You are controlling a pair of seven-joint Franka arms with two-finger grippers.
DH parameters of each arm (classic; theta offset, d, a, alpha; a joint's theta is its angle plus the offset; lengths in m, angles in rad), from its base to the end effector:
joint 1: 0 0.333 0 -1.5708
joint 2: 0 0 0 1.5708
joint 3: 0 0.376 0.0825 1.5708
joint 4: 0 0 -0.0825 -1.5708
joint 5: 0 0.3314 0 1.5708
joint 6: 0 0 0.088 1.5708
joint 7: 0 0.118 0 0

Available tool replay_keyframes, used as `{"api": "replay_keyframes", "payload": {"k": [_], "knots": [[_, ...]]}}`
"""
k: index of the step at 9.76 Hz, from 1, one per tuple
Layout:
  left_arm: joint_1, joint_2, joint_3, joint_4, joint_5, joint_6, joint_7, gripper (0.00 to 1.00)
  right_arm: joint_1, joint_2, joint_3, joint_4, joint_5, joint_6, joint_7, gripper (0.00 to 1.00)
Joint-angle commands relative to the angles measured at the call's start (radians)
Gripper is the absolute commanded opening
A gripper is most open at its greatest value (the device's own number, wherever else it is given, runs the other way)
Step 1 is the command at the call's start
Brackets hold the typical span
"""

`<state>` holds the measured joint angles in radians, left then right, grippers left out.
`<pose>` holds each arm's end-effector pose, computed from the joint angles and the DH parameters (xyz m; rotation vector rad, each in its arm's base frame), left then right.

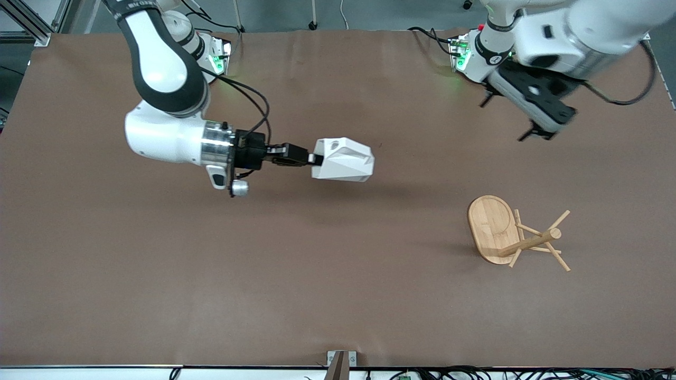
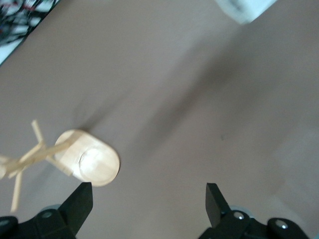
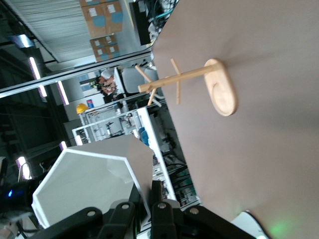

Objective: Hang cup on rack
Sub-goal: 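Lift the cup with the right gripper while the left gripper approaches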

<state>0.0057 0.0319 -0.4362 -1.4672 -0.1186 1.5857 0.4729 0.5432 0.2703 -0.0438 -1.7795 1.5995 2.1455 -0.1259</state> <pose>0.4651 -0.2232 0.7048 2.7048 -1.3168 0.1391 0.5314 0.3520 0.5310 -1.7920 0.2931 0.1844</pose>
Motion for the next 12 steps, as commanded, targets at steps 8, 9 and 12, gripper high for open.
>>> {"api": "replay_keyframes", "payload": {"k": [8,9,12], "knots": [[-0.007,0.075,-0.171,-0.016,-0.015,0.169,0.237,1.00,0.004,0.086,0.033,0.080,0.073,-0.183,-0.127,0.01],[-0.010,0.075,-0.171,-0.024,-0.016,0.169,0.233,1.00,0.004,0.086,0.035,0.081,0.073,-0.183,-0.127,0.01],[-0.027,0.097,-0.173,-0.027,-0.016,0.191,0.204,1.00,0.001,0.084,0.048,0.081,0.073,-0.182,-0.127,0.01]]}}
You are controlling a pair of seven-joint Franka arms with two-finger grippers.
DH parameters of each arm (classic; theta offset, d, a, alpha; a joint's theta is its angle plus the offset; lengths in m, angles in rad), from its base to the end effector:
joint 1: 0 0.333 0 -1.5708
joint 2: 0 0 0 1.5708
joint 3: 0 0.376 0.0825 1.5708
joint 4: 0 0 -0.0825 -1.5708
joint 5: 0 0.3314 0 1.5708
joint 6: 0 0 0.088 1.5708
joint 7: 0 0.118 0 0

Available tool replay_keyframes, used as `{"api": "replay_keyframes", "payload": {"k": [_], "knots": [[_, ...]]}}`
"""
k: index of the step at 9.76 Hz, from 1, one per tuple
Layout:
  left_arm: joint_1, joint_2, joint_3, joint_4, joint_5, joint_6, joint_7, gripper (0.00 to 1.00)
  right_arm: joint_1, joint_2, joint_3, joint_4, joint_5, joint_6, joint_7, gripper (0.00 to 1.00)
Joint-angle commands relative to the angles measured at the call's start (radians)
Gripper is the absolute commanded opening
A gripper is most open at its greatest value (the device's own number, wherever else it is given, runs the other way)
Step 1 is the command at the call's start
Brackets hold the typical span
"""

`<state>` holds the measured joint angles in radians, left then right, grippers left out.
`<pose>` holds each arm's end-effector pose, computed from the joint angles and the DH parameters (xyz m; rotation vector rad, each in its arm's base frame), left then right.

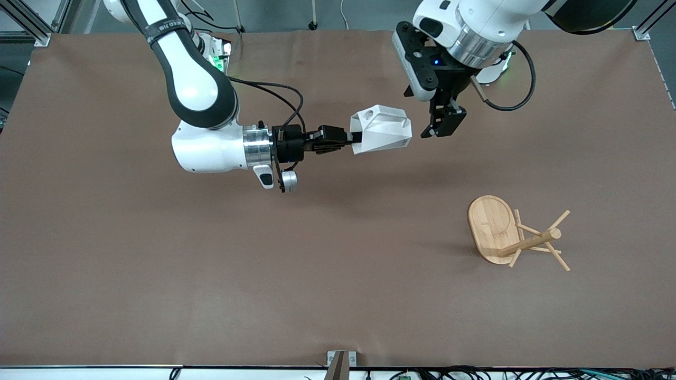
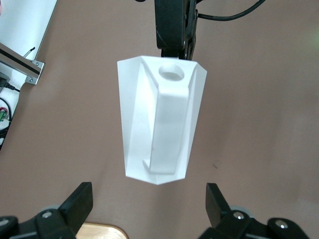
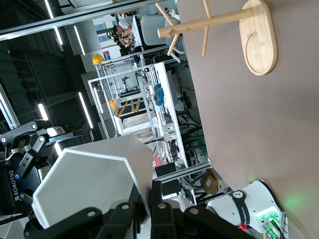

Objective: Hang cup on rack
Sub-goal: 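Grasp the cup with the left gripper from the right gripper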

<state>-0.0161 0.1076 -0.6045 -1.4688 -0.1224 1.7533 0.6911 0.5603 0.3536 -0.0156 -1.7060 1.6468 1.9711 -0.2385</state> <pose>0.4579 -0.3137 0.6893 2.3558 -1.7771 0.2997 0.5198 0.4035 0.5194 -1.7046 0.0714 0.2953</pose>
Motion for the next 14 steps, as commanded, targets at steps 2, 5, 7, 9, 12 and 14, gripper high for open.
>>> {"api": "replay_keyframes", "payload": {"k": [2,5,7,9,12,14], "knots": [[-0.024,0.046,-0.004,-0.025,-0.011,0.026,-0.042,1.00,-0.016,0.001,0.020,0.009,0.025,-0.008,-0.015,0.01],[-0.047,0.059,-0.004,-0.028,0.000,0.026,-0.065,1.00,-0.016,0.001,0.020,0.009,0.025,-0.008,-0.016,0.01],[-0.054,0.078,-0.004,-0.030,0.001,0.046,-0.055,1.00,-0.016,0.001,0.020,0.009,0.025,-0.008,-0.018,0.02],[-0.061,0.087,-0.004,-0.031,0.003,0.072,-0.053,1.00,-0.016,0.001,0.022,0.009,0.025,-0.008,-0.018,0.02],[-0.071,0.112,-0.004,-0.034,0.049,0.081,-0.053,0.97,-0.016,0.001,0.020,0.009,0.025,-0.008,-0.018,0.02],[-0.070,0.107,-0.004,-0.036,0.049,0.072,-0.053,0.76,-0.016,0.001,0.022,0.009,0.025,-0.008,-0.018,0.03]]}}
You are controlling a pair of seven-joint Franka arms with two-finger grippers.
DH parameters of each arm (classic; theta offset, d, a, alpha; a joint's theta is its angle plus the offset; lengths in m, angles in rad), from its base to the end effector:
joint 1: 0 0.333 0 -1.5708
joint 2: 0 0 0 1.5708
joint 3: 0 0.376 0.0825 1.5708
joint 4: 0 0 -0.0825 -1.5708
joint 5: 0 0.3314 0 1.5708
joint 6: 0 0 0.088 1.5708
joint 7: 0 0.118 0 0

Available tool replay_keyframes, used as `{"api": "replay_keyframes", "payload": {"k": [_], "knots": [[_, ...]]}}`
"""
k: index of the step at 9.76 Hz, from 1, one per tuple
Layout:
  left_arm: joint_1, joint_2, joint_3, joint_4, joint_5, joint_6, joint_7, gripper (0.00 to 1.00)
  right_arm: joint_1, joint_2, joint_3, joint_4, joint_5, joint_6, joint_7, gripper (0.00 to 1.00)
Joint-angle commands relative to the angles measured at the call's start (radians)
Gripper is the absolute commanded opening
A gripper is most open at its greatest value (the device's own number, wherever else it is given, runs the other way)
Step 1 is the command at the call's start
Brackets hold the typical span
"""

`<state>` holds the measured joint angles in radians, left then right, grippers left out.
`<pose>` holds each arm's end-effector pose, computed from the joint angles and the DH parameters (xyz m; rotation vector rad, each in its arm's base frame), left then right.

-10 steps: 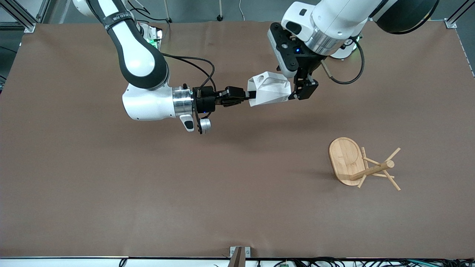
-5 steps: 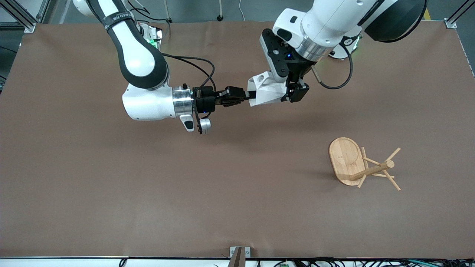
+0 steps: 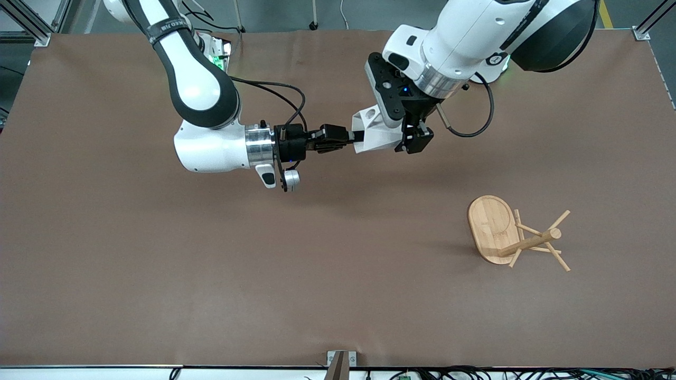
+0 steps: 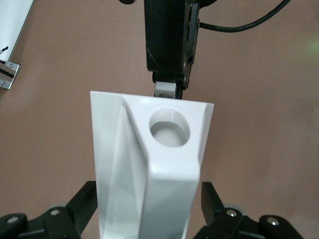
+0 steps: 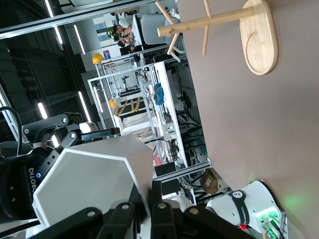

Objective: Hang cup on rack
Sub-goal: 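Grasp the cup with the left gripper from the right gripper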

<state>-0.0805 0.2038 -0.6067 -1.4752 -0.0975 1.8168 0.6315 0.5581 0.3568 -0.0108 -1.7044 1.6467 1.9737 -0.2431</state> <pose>0.4752 -0.3472 0.6465 2.3360 -1.7452 0.2456 0.5200 0.4047 0.5180 -1.7049 0.0688 0.2934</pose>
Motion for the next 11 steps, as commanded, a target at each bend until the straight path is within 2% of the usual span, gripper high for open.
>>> {"api": "replay_keyframes", "payload": {"k": [1,2,3,4,5,6,8,11], "knots": [[-0.002,0.008,-0.004,-0.030,0.024,0.007,0.004,0.63,-0.014,-0.002,0.015,0.008,0.025,-0.010,-0.013,0.03],[-0.001,0.003,-0.002,-0.028,0.024,0.004,-0.002,0.49,-0.014,-0.002,0.017,0.006,0.025,-0.010,-0.013,0.03],[0.004,0.000,-0.002,-0.025,0.022,0.004,-0.003,0.43,-0.014,-0.002,0.015,0.006,0.025,-0.010,-0.013,0.05],[0.011,-0.004,0.001,-0.017,0.015,-0.017,-0.004,0.43,-0.014,-0.002,0.017,0.006,0.027,-0.012,-0.010,0.06],[0.016,-0.009,0.007,-0.008,0.012,-0.045,-0.036,0.43,-0.015,-0.004,0.015,0.006,0.027,-0.013,0.001,0.27],[0.048,-0.012,0.008,0.002,0.012,-0.074,-0.099,0.43,-0.027,-0.010,0.015,0.006,0.019,-0.013,-0.001,0.97],[0.102,-0.012,0.008,0.003,0.013,-0.108,-0.209,0.44,-0.064,-0.021,0.012,0.005,-0.020,-0.013,-0.001,1.00],[0.145,-0.006,0.010,-0.007,0.050,-0.149,-0.523,0.44,-0.226,-0.076,0.002,-0.032,-0.342,-0.041,0.001,1.00]]}}
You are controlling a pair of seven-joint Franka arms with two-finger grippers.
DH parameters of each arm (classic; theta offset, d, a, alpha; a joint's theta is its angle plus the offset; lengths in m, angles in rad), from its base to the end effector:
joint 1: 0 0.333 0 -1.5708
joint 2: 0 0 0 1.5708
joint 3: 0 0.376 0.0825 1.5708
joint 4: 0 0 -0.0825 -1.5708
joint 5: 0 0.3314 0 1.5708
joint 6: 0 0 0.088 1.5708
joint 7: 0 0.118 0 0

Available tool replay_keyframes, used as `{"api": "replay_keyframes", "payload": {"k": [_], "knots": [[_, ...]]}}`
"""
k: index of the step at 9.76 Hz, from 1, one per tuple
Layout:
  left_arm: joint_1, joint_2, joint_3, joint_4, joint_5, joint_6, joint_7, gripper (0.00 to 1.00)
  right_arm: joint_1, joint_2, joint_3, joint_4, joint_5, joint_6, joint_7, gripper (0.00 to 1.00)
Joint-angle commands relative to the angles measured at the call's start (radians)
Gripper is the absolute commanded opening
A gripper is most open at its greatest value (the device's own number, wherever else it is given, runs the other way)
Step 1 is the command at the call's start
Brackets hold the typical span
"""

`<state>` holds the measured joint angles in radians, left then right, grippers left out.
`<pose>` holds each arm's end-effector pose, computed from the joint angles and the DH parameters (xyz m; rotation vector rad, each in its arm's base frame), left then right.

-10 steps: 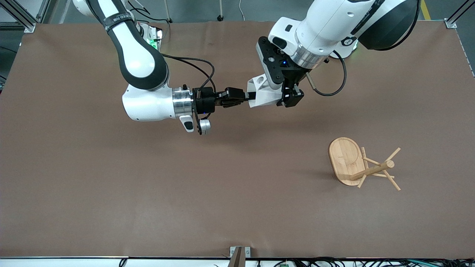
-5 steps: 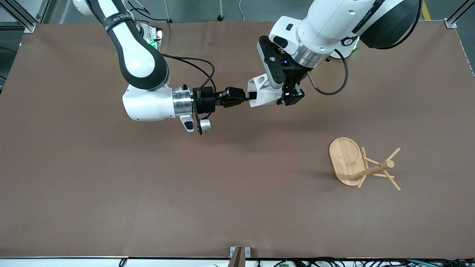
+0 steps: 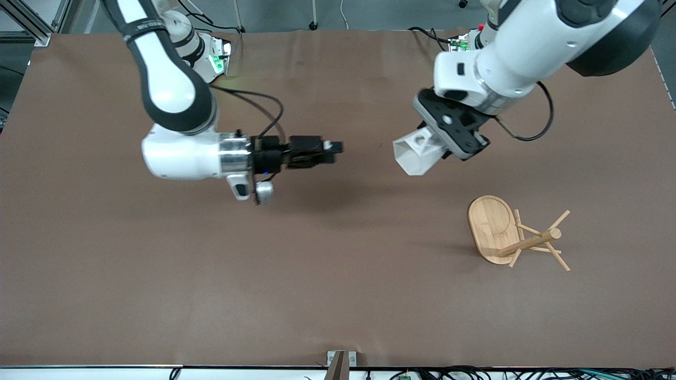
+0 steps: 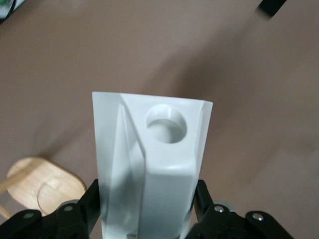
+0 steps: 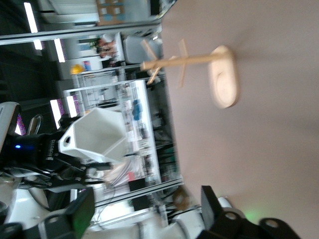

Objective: Hang cup on rack
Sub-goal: 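Carry the cup with the left gripper while the right gripper retracts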

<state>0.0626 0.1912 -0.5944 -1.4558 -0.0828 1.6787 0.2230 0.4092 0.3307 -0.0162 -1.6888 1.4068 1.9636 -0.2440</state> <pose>0.5069 -0.2641 0.6464 2.7472 -1.0601 0.0510 0.5650 0.3164 0.5261 -1.8851 0.0265 0.1507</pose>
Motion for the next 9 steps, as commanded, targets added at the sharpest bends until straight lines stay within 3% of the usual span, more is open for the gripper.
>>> {"api": "replay_keyframes", "payload": {"k": [1,2,4,7,9], "knots": [[0.040,0.017,-0.002,-0.031,0.052,-0.011,-0.208,0.44,-0.110,-0.080,-0.049,-0.081,-0.258,-0.028,0.003,1.00],[0.077,0.048,-0.001,-0.038,0.052,-0.007,-0.244,0.44,-0.113,-0.108,-0.124,-0.097,-0.425,-0.031,0.005,1.00],[0.178,0.086,-0.002,-0.069,0.054,0.027,-0.244,0.44,-0.136,-0.143,-0.224,-0.104,-0.656,-0.047,0.003,1.00],[0.253,0.076,-0.002,-0.208,0.051,0.179,-0.290,0.44,-0.280,-0.179,-0.264,-0.005,-1.099,-0.142,-0.004,1.00],[0.284,0.077,-0.002,-0.283,0.049,0.275,-0.329,0.44,-0.293,-0.170,-0.289,0.172,-1.301,-0.286,0.002,1.00]]}}
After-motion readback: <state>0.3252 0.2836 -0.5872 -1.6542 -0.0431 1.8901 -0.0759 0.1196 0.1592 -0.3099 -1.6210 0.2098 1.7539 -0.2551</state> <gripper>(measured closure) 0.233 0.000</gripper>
